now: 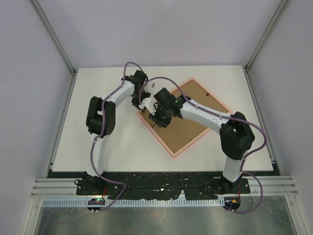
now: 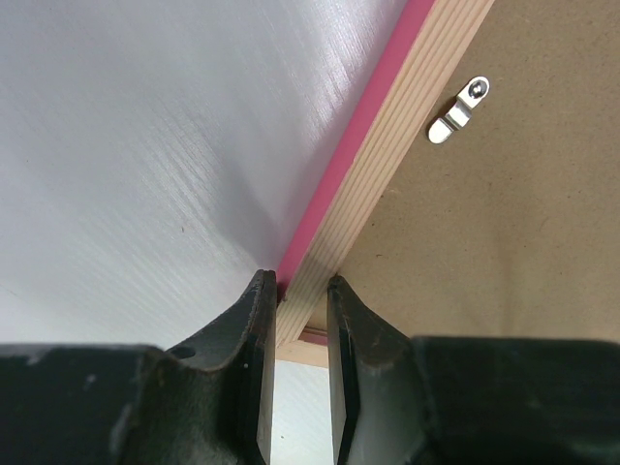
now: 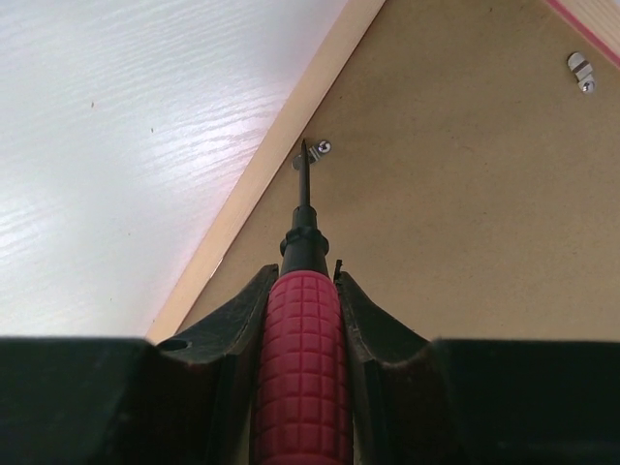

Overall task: Take the photo out of the frame
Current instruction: Release the photo frame item from the photo frame.

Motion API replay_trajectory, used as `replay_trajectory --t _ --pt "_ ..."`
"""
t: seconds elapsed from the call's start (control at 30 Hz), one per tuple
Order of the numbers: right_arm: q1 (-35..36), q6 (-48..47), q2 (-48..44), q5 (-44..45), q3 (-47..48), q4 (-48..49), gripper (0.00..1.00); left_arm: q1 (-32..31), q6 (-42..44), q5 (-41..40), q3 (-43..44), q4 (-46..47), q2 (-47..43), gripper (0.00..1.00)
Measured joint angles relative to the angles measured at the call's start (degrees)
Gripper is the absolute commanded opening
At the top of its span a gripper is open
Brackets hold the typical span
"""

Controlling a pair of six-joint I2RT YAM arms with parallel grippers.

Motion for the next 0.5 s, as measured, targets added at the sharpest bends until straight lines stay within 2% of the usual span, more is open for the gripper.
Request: replay_trajectory --t 0.5 --pt "0.13 -2.14 0.72 -0.37 0.90 -3.02 0.08 0.00 0.00 0.00 0.00 0.00 0.00 0.00"
